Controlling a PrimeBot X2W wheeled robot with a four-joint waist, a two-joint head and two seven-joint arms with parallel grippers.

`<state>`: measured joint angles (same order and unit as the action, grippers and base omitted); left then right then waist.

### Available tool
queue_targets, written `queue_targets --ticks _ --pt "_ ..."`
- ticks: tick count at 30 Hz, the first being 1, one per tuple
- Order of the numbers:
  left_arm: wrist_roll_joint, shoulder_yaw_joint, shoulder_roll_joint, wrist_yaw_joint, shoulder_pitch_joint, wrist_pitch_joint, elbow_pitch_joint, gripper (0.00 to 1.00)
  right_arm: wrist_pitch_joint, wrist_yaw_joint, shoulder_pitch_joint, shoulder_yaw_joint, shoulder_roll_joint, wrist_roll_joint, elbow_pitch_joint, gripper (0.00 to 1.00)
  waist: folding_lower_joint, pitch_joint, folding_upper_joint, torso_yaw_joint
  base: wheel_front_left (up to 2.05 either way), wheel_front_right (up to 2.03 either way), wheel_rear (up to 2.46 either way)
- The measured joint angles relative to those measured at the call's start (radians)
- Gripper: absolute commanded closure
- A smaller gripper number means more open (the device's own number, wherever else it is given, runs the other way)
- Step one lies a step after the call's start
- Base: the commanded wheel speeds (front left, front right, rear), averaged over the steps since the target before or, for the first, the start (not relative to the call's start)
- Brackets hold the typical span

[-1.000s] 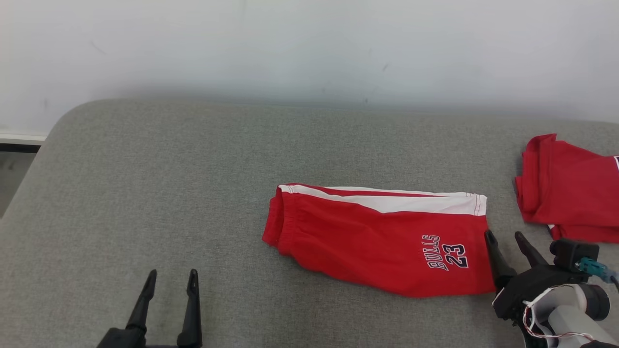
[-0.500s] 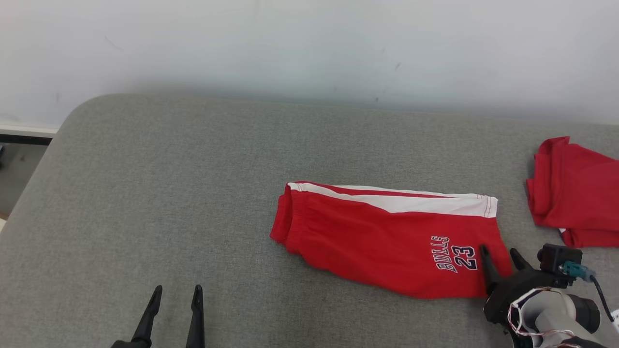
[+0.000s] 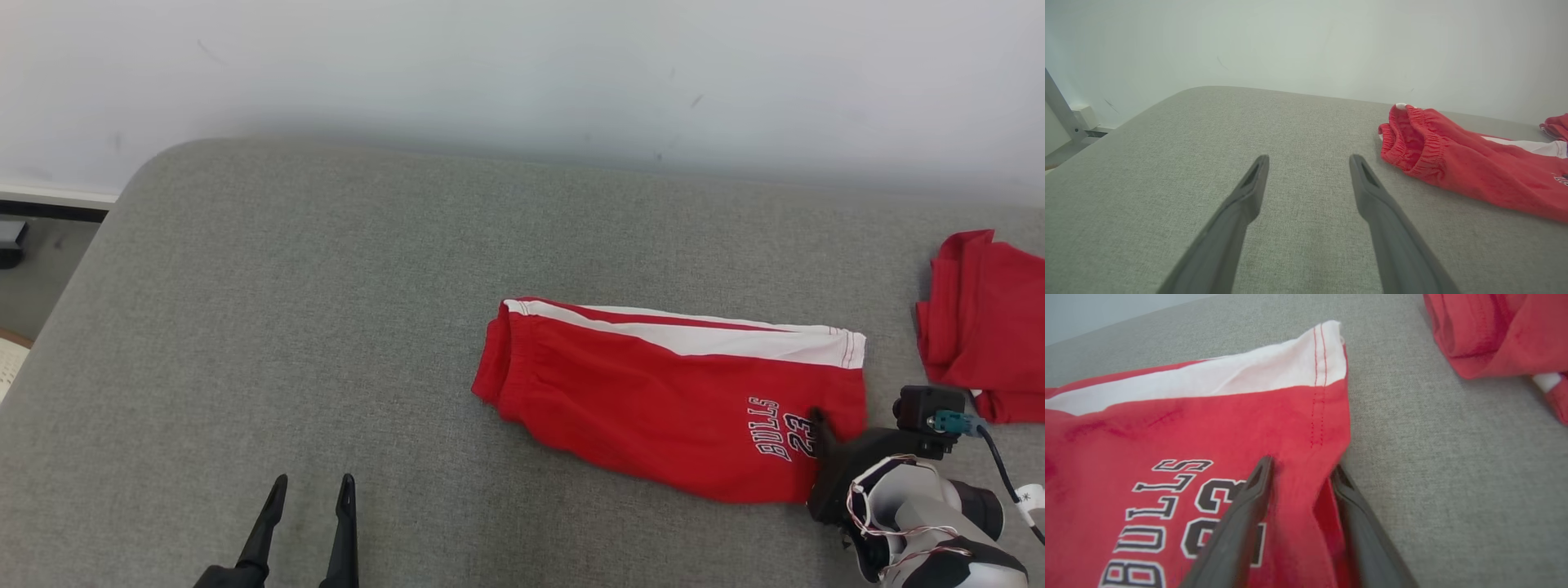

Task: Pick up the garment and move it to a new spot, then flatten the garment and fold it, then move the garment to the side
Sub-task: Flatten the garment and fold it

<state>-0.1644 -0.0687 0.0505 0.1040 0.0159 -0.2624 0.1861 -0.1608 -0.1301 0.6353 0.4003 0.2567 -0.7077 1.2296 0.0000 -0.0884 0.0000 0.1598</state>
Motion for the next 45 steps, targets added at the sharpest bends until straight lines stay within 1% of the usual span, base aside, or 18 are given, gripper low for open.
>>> queue_targets --ticks 6,14,17,21,23,24,28,33,37,41,45 --pt "-0.011 -0.001 0.0 0.0 -0.002 0.0 0.025 0.0 -0.026 -0.001 0.0 0.021 0.015 -0.007 -0.005 1.0 0.0001 0.003 0.0 -0.002 0.0 0.0 0.0" --pt "-0.021 0.013 0.0 0.001 0.005 0.0 0.024 0.0 -0.055 0.0 -0.008 0.071 0.095 -0.004 -0.073 1.0 0.0001 0.02 0.0001 -0.027 0.0 0.0 0.0" --pt "-0.026 0.015 0.0 0.001 0.005 0.0 0.02 0.0 -0.05 0.0 -0.008 0.093 0.103 -0.019 -0.124 1.0 0.0001 0.02 0.0001 -0.041 0.0 0.0 0.0" --pt "-0.031 0.014 0.0 0.0 0.003 0.0 0.017 0.0 -0.032 0.0 0.002 0.112 0.103 -0.064 -0.221 1.0 0.0001 0.01 0.0 -0.052 0.0 0.0 0.0" --pt "-0.043 0.01 0.0 -0.004 0.001 0.0 0.017 0.0 -0.013 0.0 0.005 0.12 0.096 -0.103 -0.278 1.0 0.0001 0.003 0.0001 -0.054 0.0 0.0 0.0" --pt "-0.043 0.01 0.0 -0.004 0.001 0.0 0.017 0.0 -0.013 0.0 0.005 0.12 0.096 -0.103 -0.278 1.0 0.0001 0.003 0.0001 -0.054 0.0 0.0 0.0" --pt "-0.058 0.001 0.0 -0.007 -0.007 0.0 0.022 0.0 0.035 0.0 0.013 0.15 0.087 -0.16 -0.397 1.0 0.0001 -0.002 0.0001 -0.044 0.0 0.0 0.0" --pt "-0.074 -0.021 0.0 -0.009 -0.018 0.0 0.027 0.0 0.091 0.0 0.024 0.185 0.05 -0.203 -0.503 1.0 0.0 -0.006 0.0001 -0.022 0.0 0.0 0.0" --pt "-0.085 -0.054 0.0 -0.016 -0.027 0.0 0.031 0.0 0.109 0.0 0.049 0.199 0.001 -0.217 -0.525 1.0 0.0001 -0.012 0.0 0.007 0.0 0.0 0.0" --pt "-0.096 -0.089 0.0 -0.021 -0.042 0.0 0.039 0.0 0.116 0.0 0.053 0.208 -0.059 -0.216 -0.493 1.0 0.0001 -0.018 0.0 0.042 0.0 0.0 0.0" --pt "-0.114 -0.117 0.0 -0.029 -0.05 0.0 0.048 0.0 0.103 0.0 0.057 0.218 -0.107 -0.206 -0.434 1.0 0.0001 -0.024 0.0 0.081 0.0 0.0 0.0"
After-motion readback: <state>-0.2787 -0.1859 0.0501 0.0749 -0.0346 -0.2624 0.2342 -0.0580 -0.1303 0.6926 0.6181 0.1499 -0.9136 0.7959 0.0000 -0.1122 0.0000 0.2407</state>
